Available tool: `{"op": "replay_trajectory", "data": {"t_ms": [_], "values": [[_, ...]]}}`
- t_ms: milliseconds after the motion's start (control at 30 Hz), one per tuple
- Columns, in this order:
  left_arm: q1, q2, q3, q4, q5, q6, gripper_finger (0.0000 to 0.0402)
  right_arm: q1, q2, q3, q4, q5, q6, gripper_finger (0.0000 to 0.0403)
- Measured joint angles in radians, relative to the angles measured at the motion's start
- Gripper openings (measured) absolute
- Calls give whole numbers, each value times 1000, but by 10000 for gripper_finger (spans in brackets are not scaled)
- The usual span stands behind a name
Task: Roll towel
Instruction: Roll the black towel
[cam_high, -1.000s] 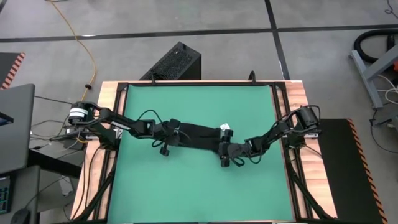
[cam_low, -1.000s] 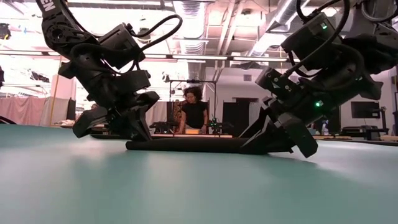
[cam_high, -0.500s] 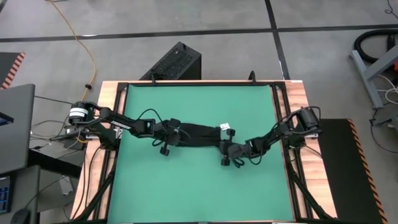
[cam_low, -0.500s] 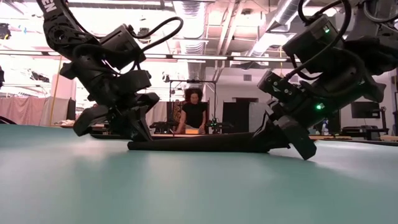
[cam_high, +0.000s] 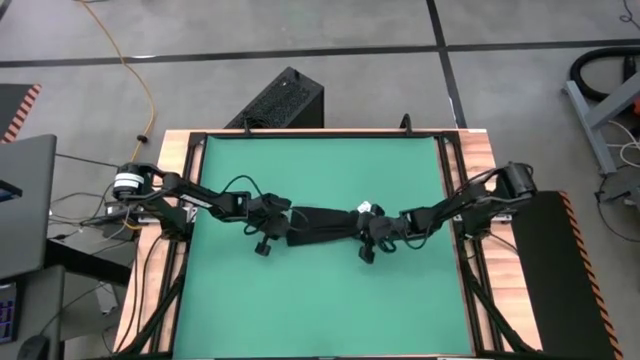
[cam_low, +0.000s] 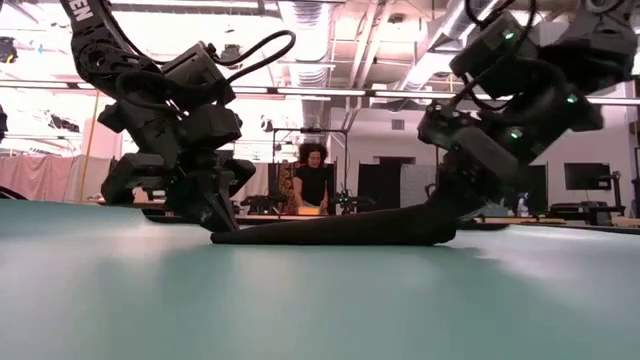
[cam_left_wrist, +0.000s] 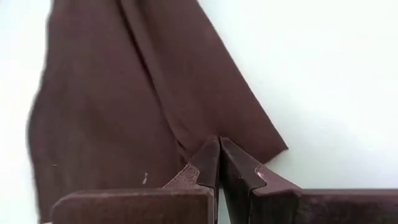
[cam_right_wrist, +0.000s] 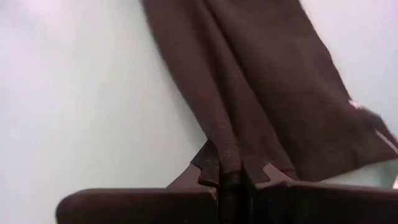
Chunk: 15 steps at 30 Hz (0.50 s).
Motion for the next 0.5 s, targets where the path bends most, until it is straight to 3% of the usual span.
{"op": "replay_trajectory", "data": {"t_ms": [200,500], "values": [[-19,0,-1,-8,45,-31,0,-46,-79,-1,29,-93,90,27],[-100,-95,-7,22,-117,10,0,-61,-127,0,-61,-134,96,27]]}}
